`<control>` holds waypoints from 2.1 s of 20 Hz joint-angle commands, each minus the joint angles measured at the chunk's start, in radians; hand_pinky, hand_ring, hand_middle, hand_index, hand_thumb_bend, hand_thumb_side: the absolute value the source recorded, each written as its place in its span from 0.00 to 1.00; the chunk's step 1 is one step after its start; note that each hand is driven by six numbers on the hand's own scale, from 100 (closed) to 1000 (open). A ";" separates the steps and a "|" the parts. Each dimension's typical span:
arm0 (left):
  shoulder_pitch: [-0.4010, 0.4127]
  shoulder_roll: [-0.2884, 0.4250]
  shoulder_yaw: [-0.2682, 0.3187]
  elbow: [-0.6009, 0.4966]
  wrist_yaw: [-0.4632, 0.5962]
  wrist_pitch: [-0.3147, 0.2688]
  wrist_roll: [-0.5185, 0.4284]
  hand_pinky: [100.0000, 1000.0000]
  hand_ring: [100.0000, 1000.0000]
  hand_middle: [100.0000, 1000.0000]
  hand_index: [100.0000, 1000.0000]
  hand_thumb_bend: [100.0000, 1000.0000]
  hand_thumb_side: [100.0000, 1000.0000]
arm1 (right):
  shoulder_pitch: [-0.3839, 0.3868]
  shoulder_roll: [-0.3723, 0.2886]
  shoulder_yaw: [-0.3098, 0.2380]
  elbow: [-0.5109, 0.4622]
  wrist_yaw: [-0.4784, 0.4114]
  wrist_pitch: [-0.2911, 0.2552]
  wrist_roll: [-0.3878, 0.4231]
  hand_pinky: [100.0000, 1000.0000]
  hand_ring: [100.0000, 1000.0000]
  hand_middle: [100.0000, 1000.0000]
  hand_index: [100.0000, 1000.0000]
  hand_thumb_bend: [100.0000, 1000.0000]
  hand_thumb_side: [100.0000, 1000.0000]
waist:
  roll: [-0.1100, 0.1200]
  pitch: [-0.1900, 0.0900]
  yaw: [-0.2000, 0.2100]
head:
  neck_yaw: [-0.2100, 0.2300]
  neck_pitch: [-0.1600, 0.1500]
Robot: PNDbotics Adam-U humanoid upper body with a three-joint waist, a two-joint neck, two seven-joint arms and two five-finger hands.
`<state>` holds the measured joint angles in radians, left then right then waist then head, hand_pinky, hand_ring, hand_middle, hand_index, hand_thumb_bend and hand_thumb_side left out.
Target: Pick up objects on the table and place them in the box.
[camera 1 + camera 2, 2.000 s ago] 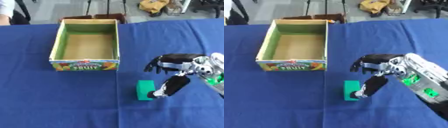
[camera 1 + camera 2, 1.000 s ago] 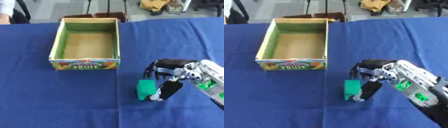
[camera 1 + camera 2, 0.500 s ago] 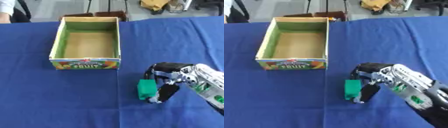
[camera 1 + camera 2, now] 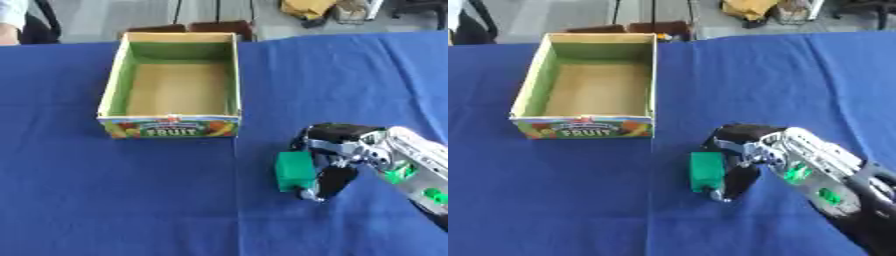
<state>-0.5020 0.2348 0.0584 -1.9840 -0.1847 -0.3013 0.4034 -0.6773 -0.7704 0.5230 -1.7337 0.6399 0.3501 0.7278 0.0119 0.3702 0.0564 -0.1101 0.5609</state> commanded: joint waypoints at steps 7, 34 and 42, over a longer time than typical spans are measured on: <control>-0.013 0.006 -0.003 -0.016 0.004 0.001 -0.007 0.79 0.92 0.86 0.99 0.00 1.00 | -0.017 -0.033 -0.025 -0.015 -0.017 0.014 -0.068 0.32 0.41 0.49 0.60 0.14 0.22 | 0.000 -0.018 -0.003 | -0.002 -0.015; -0.002 0.017 -0.015 -0.016 0.010 0.010 -0.026 0.79 0.92 0.86 0.99 0.00 1.00 | -0.290 -0.093 -0.163 -0.039 -0.030 0.073 -0.189 0.29 0.31 0.43 0.55 0.10 0.31 | -0.015 -0.043 0.023 | -0.026 -0.010; -0.003 0.017 -0.021 -0.016 0.015 0.010 -0.033 0.79 0.92 0.86 0.99 0.00 1.00 | -0.462 0.055 -0.159 0.222 0.066 0.020 -0.216 0.29 0.30 0.43 0.54 0.10 0.32 | -0.024 -0.041 0.044 | -0.045 -0.024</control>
<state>-0.4951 0.2353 0.0400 -1.9840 -0.1741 -0.2903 0.3756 -1.1140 -0.7216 0.3817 -1.5433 0.6859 0.3806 0.5174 -0.0127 0.3544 0.1017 -0.1497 0.5513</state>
